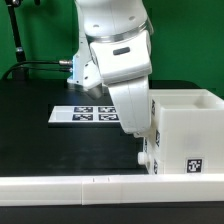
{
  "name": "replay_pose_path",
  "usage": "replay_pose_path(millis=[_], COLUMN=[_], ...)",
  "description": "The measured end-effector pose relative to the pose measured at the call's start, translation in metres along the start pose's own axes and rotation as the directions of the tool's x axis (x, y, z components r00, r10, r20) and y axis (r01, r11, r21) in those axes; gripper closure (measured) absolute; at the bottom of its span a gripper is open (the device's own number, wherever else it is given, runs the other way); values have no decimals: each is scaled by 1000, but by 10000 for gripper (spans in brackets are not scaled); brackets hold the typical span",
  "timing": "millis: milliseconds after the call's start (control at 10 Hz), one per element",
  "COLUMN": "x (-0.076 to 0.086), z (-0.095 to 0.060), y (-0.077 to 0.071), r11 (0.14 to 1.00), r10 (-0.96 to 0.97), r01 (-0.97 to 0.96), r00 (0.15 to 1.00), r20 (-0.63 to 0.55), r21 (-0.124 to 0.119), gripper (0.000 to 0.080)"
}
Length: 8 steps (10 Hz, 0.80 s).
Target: Assemble drawer
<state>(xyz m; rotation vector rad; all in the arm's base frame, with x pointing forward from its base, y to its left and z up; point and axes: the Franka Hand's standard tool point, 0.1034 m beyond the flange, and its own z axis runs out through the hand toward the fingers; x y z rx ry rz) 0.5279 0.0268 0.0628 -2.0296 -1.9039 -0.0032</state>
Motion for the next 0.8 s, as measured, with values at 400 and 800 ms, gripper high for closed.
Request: replay_pose_path(millis=[400, 800], x=[-24, -27], z=[-3, 0], y=[-30, -42], r11=[998, 994], r10=[56, 105], r01=[-56, -105], r00=[998, 994], r20=[14, 25], r21=[-12, -25], gripper=[151, 151])
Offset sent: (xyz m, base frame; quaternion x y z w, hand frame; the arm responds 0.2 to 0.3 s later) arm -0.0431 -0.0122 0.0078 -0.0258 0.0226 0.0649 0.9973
